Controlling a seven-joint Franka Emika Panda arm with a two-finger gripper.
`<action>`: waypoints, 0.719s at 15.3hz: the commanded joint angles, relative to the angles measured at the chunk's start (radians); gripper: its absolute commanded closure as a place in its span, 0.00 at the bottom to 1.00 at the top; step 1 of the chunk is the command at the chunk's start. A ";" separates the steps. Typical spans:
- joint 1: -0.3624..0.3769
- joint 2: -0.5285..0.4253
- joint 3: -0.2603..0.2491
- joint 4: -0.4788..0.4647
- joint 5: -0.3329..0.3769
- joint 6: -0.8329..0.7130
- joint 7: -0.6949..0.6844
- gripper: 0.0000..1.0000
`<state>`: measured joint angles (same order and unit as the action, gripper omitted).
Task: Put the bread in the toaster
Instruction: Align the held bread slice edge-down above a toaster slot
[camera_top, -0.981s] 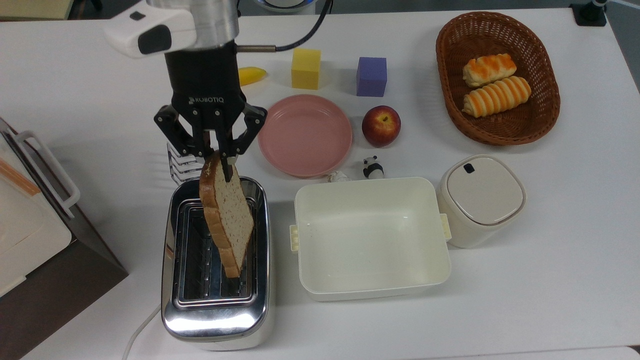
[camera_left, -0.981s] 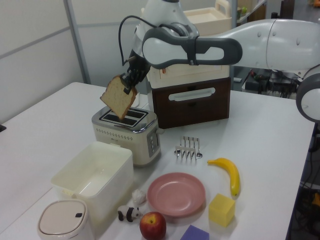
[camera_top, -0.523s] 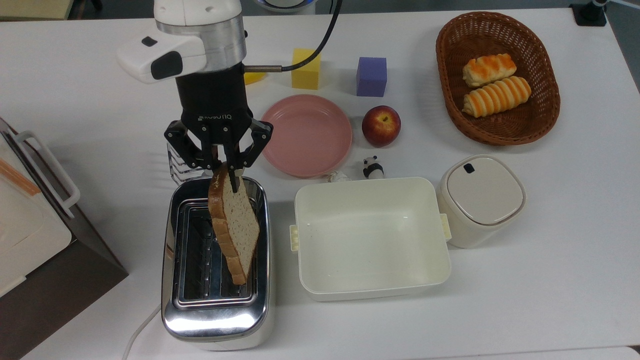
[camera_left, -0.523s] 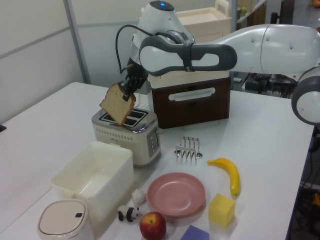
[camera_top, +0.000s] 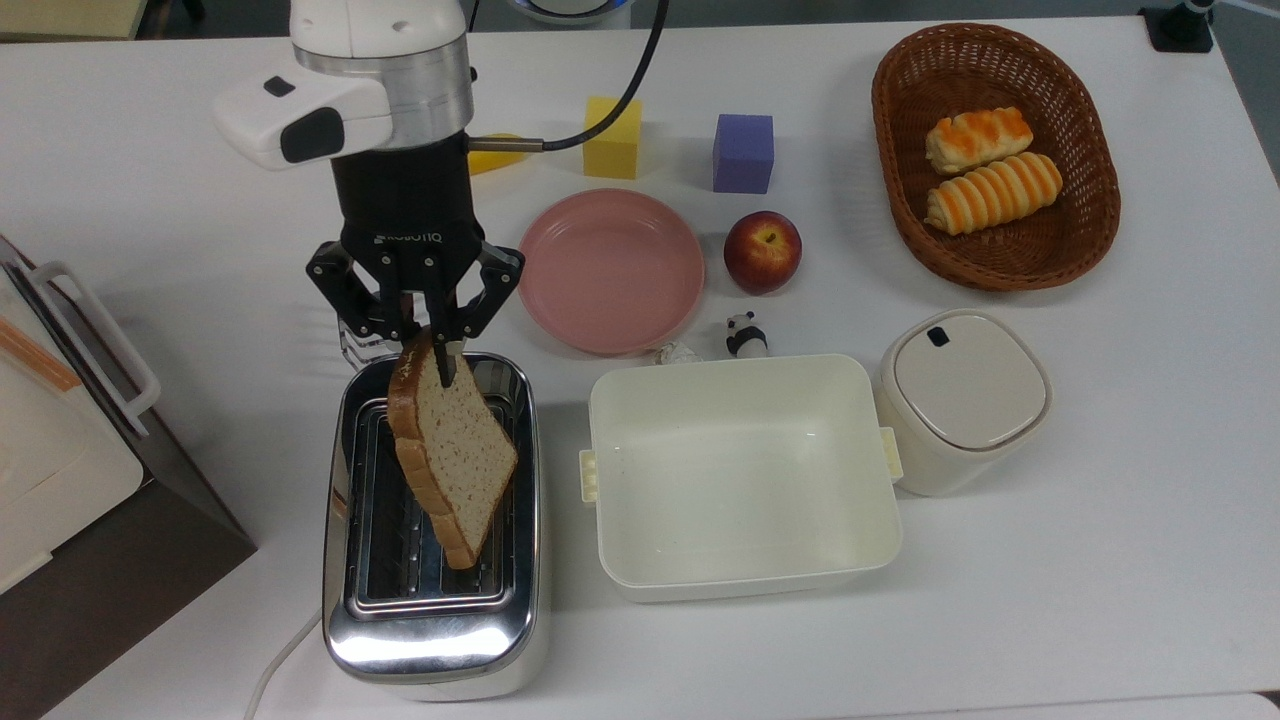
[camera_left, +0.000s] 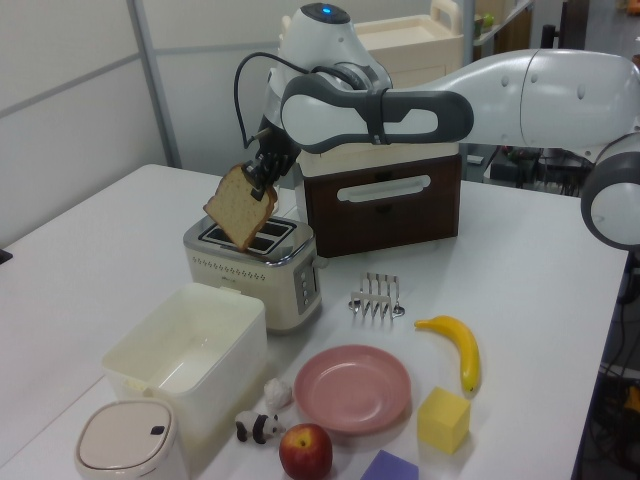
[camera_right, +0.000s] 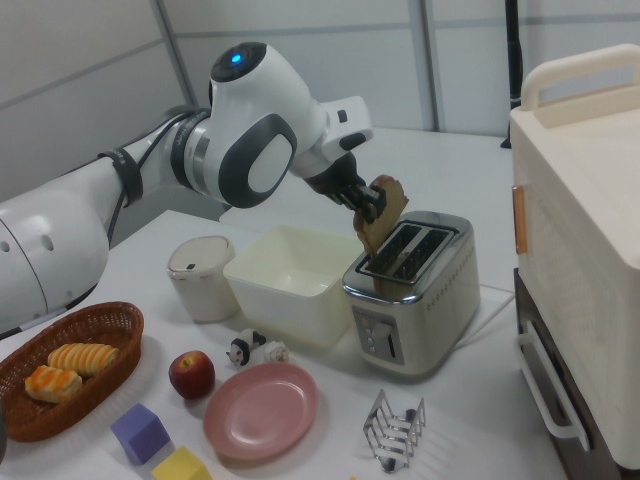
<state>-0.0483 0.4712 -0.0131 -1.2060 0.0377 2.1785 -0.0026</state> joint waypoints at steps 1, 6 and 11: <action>-0.001 0.000 -0.013 0.000 -0.013 0.007 0.019 1.00; -0.018 -0.016 -0.013 0.000 -0.013 0.004 0.016 1.00; -0.013 -0.016 -0.013 -0.004 -0.018 0.003 0.015 1.00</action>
<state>-0.0760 0.4698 -0.0165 -1.2010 0.0377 2.1785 -0.0026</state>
